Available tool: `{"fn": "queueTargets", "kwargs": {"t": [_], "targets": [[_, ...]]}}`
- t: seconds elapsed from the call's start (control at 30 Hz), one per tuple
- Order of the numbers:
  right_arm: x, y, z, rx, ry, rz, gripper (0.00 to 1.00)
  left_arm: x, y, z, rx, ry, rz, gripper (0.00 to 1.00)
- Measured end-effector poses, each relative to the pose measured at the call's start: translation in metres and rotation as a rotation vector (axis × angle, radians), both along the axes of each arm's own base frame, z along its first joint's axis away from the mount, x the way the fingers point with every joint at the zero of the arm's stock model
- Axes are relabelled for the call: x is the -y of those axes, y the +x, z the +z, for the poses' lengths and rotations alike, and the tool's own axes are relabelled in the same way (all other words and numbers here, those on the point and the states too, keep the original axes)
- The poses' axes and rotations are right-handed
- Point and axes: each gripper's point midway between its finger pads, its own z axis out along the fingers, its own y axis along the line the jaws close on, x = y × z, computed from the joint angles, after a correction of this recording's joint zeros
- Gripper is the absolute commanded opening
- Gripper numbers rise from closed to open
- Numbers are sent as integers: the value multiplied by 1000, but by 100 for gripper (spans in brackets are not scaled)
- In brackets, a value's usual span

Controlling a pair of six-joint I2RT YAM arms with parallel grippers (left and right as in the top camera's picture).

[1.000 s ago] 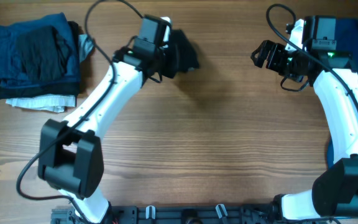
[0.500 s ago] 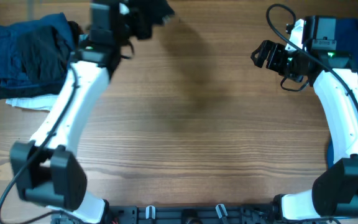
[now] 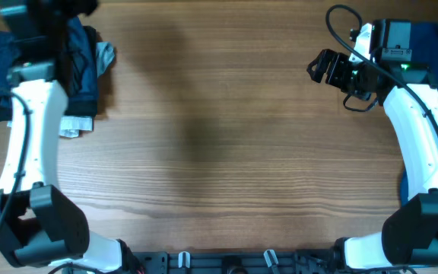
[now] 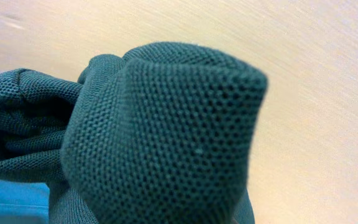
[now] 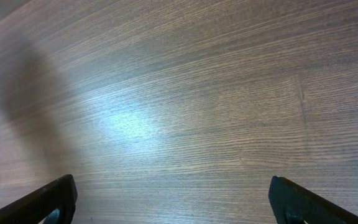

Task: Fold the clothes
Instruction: 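Carry the black bundle left and place it on the clothes stack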

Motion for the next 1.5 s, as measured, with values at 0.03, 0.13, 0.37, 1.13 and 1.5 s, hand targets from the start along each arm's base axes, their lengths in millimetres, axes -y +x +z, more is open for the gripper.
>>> {"fn": "queueTargets", "kwargs": {"t": [0.03,0.13,0.37,1.13,1.5], "targets": [[0,0,0,0,0,0,100,-15,-2,0,0,0,28,4],[0,0,0,0,0,0,100,-52,-10,0,0,-1,95,4],[0,0,0,0,0,0,100,-99,-27,-4,-12,-24,131,4],[0,0,0,0,0,0,100,-121,-33,-43,-114,-89,103,4],[0,0,0,0,0,0,100,-117,-37,-94,-274,-124,83,4]]}}
